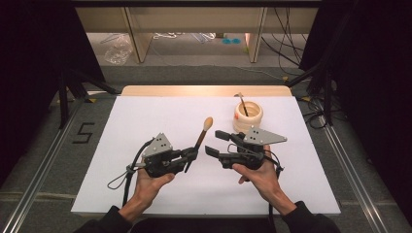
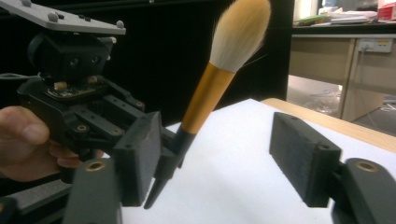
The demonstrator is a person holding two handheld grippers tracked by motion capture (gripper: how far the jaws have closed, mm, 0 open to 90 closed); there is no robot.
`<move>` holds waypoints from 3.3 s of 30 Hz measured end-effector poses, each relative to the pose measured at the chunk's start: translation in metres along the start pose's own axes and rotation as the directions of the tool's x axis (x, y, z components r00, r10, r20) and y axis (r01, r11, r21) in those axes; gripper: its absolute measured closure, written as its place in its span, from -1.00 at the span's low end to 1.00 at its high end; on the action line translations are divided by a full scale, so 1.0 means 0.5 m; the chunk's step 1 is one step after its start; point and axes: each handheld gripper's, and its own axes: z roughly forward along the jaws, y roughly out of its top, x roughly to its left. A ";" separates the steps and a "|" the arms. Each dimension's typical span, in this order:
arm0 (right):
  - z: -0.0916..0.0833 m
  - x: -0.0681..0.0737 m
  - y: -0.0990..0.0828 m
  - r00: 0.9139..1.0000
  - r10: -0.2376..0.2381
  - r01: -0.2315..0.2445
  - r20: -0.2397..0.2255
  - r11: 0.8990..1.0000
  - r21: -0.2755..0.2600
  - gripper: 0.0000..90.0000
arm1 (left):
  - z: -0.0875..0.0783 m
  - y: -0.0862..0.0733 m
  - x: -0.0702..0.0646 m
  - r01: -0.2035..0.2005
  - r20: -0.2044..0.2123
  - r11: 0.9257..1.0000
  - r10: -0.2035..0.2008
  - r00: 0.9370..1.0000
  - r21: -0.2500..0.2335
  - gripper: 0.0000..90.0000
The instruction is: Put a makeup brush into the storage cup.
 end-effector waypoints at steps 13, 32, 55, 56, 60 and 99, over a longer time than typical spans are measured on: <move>0.021 -0.001 0.003 0.999 0.031 -0.031 -0.036 0.999 -0.016 0.00 | 0.000 0.002 -0.010 0.003 0.004 1.000 -0.003 1.000 -0.006 0.75; 0.034 -0.006 0.002 0.995 0.058 -0.061 -0.084 0.998 -0.034 0.39 | 0.002 0.004 -0.017 -0.031 -0.004 0.999 0.031 1.000 -0.015 0.75; 0.039 -0.002 0.003 0.983 0.098 -0.107 -0.152 0.993 -0.050 0.73 | 0.005 0.003 -0.022 -0.047 -0.005 0.999 0.047 0.999 -0.021 0.75; 0.040 -0.001 0.003 0.984 0.098 -0.108 -0.148 0.992 -0.064 0.73 | 0.004 0.003 -0.024 -0.037 -0.008 0.999 0.037 0.999 -0.020 0.75; 0.038 0.000 0.005 0.985 0.083 -0.092 -0.150 0.994 -0.051 0.73 | 0.005 0.004 -0.024 -0.041 -0.004 0.999 0.041 0.999 -0.022 0.75; 0.000 -0.036 0.020 1.000 0.010 -0.011 -0.014 1.000 -0.019 0.73 | -0.028 -0.019 -0.005 -0.008 -0.146 0.991 0.028 0.989 0.131 -0.63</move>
